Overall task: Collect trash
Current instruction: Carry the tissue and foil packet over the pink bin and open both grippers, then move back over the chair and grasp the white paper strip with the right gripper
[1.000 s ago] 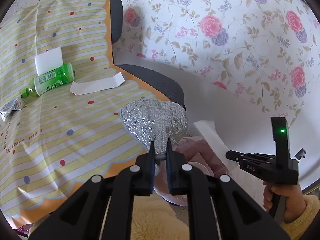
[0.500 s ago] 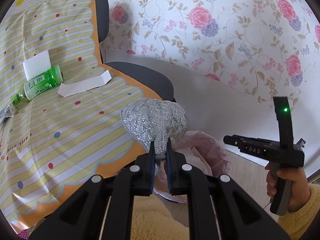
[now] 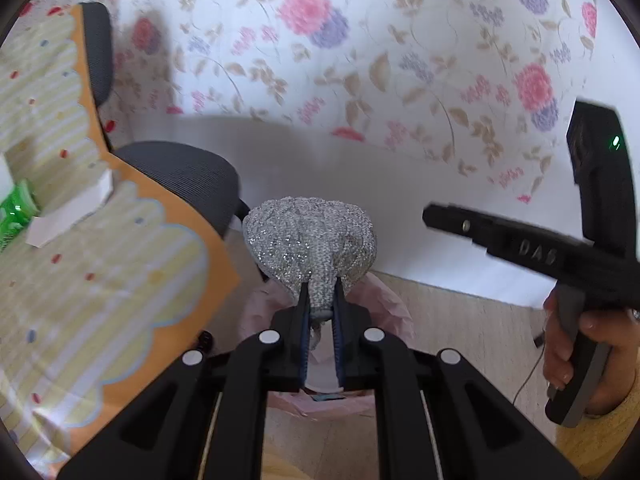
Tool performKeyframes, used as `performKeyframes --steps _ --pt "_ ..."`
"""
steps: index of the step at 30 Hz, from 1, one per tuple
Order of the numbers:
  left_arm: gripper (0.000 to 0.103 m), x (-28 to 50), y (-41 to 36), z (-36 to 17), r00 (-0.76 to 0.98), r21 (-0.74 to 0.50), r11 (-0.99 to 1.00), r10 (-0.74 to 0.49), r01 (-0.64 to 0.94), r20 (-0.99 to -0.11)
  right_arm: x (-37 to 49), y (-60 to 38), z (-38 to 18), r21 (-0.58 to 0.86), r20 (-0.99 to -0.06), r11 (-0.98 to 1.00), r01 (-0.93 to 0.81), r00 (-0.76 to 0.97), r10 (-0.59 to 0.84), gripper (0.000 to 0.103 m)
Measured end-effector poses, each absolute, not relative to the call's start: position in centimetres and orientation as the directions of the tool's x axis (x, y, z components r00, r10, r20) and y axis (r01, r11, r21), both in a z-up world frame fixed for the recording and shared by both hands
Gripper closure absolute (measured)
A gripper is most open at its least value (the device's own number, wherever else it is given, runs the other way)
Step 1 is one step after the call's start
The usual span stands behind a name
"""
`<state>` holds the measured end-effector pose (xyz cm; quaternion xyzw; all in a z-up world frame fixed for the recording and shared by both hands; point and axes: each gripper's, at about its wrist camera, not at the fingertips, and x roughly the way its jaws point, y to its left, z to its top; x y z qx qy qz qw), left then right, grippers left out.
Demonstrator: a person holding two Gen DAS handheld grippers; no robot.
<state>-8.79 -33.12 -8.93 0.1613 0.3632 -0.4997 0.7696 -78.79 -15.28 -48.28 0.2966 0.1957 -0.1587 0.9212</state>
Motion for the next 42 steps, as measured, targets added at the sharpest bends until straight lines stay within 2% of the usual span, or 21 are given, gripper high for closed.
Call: performKeyframes --steps 3,4,7,8,20,29,34,39,42 --pt "0.091 -9.2 -34.6 -10.8 0.185 -0.125 0.422 -0.621 0.898 -0.762 -79.4 -16.1 -48.6 0.492 -0.457 0.761 0.422 0.870 -0.186 0.069" --pt "0.085 -9.2 -34.9 -11.2 0.176 -0.126 0.417 -0.612 0.900 -0.771 -79.6 -16.4 -48.8 0.493 -0.459 0.759 0.425 0.868 -0.188 0.069" --pt "0.054 -8.9 -35.4 -12.1 0.184 -0.122 0.437 -0.594 0.891 -0.783 -79.6 -16.7 -49.3 0.502 -0.468 0.747 0.437 0.863 -0.191 0.069" --pt "0.050 -8.7 -35.1 -12.1 0.201 -0.113 0.453 -0.588 0.884 -0.783 -79.6 -16.8 -49.4 0.506 -0.470 0.744 0.436 0.863 -0.187 0.068" --pt "0.050 -6.6 -29.7 -7.8 0.363 -0.083 0.578 -0.611 0.812 -0.703 -78.0 -14.7 -48.4 0.496 -0.457 0.777 0.386 0.878 -0.145 0.067" --pt "0.050 -4.6 -25.0 -4.4 0.485 -0.050 0.681 -0.568 0.730 -0.665 -74.9 -11.6 -44.5 0.432 -0.430 0.849 0.304 0.897 -0.102 0.067" --pt "0.050 -2.1 -21.4 -3.0 0.560 -0.029 0.761 -0.501 0.648 -0.660 -71.5 -8.9 -42.0 0.372 -0.422 0.902 0.218 0.905 -0.045 0.067" --pt "0.049 1.9 -16.5 -2.1 0.643 0.016 0.859 -0.372 0.512 -0.669 -67.8 -6.3 -40.1 0.317 -0.423 0.939 0.135 0.906 0.012 0.065" --pt "0.044 4.3 -13.3 -1.8 0.684 0.052 0.906 -0.278 0.419 -0.674 -65.1 -5.0 -39.3 0.292 -0.432 0.952 0.095 0.901 0.043 0.062"
